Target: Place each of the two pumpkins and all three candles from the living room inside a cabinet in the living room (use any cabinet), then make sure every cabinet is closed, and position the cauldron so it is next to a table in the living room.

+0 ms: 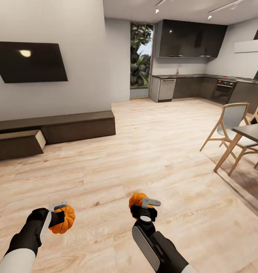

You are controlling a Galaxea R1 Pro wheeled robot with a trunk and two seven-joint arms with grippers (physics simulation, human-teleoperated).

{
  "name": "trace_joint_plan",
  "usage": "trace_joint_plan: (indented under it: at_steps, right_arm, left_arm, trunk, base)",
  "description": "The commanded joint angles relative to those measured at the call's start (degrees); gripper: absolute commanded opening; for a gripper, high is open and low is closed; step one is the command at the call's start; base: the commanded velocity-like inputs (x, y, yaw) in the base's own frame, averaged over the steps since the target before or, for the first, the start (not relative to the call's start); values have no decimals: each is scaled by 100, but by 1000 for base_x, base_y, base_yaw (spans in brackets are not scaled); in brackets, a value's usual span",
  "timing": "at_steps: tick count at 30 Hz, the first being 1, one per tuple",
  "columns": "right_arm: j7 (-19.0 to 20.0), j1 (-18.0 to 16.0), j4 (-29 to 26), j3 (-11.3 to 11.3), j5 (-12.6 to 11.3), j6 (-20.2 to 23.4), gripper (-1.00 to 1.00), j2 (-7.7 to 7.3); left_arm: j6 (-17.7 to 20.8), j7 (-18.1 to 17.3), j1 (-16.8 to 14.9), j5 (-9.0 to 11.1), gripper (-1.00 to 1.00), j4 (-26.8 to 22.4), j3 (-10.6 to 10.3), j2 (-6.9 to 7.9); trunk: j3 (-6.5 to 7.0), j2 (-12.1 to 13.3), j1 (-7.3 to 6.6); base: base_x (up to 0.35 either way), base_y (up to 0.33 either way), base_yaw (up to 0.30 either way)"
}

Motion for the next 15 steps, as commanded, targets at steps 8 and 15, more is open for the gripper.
trace_joint_plan:
  at_steps: [8, 15]
  right_arm:
    - [0, -1, -1, 0, 19, -5, -100, 0]
    - [0, -1, -1, 8, 20, -5, -100, 0]
  left_arm:
    - [-1, 13, 2, -6, -100, 1, -2, 9]
    - [-1, 13, 0, -6, -100, 1, -2, 15]
  trunk:
    - [1, 0, 0]
    - [11, 0, 0]
  base:
    - [328, 0, 14]
    - [328, 0, 114]
